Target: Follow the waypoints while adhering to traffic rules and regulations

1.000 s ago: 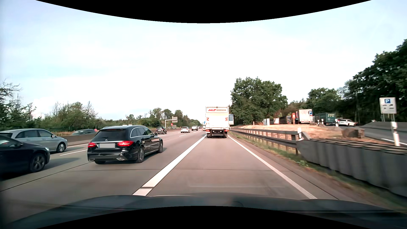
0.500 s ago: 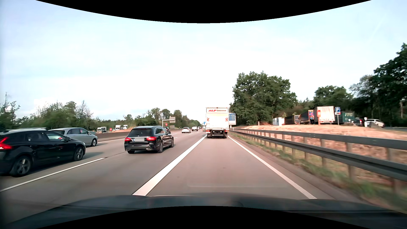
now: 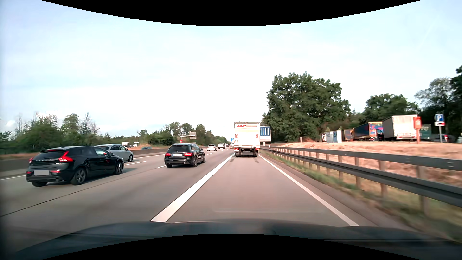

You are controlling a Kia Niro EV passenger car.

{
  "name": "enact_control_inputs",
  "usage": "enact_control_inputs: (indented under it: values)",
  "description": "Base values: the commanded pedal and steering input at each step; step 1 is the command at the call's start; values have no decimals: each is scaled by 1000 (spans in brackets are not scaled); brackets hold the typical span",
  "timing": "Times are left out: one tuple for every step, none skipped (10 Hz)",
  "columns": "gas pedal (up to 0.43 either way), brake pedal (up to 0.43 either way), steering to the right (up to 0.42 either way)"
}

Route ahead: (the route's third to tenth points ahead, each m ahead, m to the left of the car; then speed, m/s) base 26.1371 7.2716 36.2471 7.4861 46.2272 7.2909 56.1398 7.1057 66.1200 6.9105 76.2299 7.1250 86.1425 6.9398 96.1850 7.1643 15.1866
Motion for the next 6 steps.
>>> enact_control_inputs:
  values:
    - [47, 0, -4]
    - [47, 0, -4]
    - [47, 0, -4]
    - [47, 0, -5]
    - [47, 0, -4]
    - [47, 0, -4]
